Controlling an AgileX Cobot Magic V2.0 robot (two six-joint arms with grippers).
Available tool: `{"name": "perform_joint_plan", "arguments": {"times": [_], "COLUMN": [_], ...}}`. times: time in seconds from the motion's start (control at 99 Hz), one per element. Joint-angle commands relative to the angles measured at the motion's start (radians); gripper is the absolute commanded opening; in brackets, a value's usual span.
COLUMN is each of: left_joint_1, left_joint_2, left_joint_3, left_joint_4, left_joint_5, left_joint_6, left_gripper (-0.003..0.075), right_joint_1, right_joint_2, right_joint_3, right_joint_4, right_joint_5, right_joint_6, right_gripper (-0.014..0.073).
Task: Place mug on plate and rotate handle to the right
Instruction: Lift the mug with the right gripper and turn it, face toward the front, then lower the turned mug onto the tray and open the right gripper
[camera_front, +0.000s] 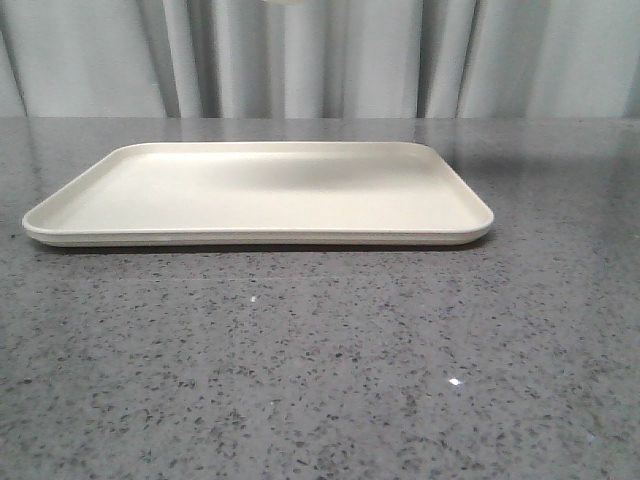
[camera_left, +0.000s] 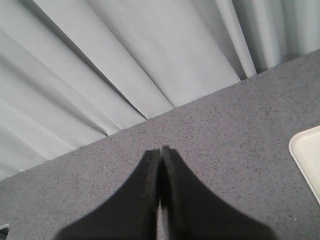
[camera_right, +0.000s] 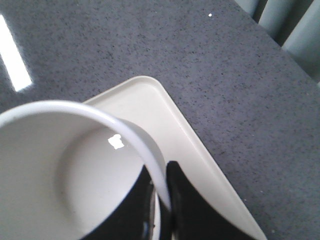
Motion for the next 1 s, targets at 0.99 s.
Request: {"name": "perform_joint_plan", "arguments": {"times": [0.99], "left_joint_1": [-0.006], "left_joint_2": [-0.012], "left_joint_3": [-0.02], "left_joint_4": [0.028], "left_joint_5": [-0.019], "left_joint_6": [-0.011], "left_gripper": [-0.002], "right_joint_1": [0.032], "right_joint_2": [0.111], "right_joint_3": [0.041], "right_joint_4": [-0.008], "right_joint_5": [0.08], "right_joint_6": [-0.203], "right_gripper": [-0.0064]}}
